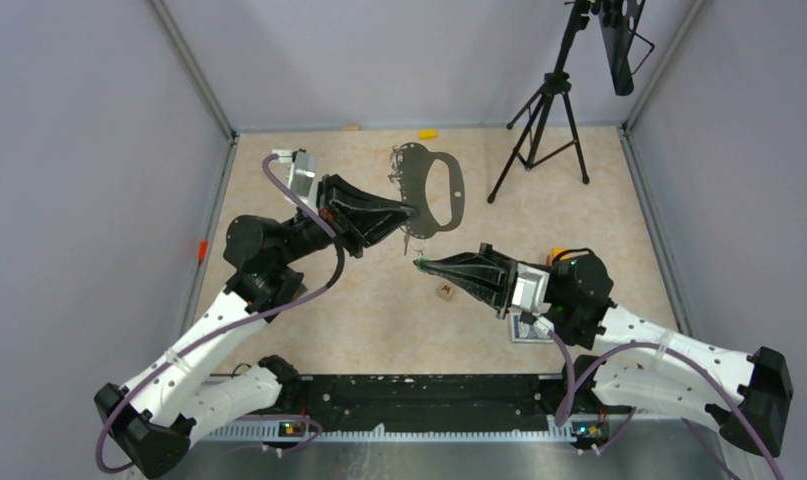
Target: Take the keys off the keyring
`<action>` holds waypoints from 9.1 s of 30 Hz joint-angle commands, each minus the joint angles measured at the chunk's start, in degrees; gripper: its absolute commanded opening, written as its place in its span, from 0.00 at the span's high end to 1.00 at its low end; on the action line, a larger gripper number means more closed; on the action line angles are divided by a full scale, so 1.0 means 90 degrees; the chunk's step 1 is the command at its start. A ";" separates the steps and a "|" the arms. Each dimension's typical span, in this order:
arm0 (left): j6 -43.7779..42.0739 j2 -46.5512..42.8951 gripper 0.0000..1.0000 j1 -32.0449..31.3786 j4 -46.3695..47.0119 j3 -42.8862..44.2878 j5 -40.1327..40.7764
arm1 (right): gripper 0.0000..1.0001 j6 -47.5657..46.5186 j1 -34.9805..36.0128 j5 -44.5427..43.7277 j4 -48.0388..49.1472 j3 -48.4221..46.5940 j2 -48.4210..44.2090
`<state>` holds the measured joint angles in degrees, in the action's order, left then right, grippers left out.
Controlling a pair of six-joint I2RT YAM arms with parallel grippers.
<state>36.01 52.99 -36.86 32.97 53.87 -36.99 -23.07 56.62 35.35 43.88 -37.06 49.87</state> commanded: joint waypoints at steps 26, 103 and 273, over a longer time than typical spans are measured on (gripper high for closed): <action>0.0349 -0.0008 1.00 0.0033 0.0369 0.0070 -0.0140 | 1.00 -0.1284 0.0078 -0.0295 0.1169 0.0047 0.0384; 0.0122 -0.0043 1.00 0.0032 0.0174 0.0372 -0.0467 | 0.73 -0.1632 0.0079 -0.0022 -0.0659 -0.0066 -0.0369; 0.0312 0.0127 1.00 0.0031 0.0164 0.0621 -0.0855 | 1.00 -0.3633 0.0082 -0.0092 -0.3037 -0.1214 -0.0609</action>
<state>37.89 54.15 -36.69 30.39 56.73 -43.99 -54.50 56.64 33.04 16.32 -45.10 45.52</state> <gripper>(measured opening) 0.032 0.004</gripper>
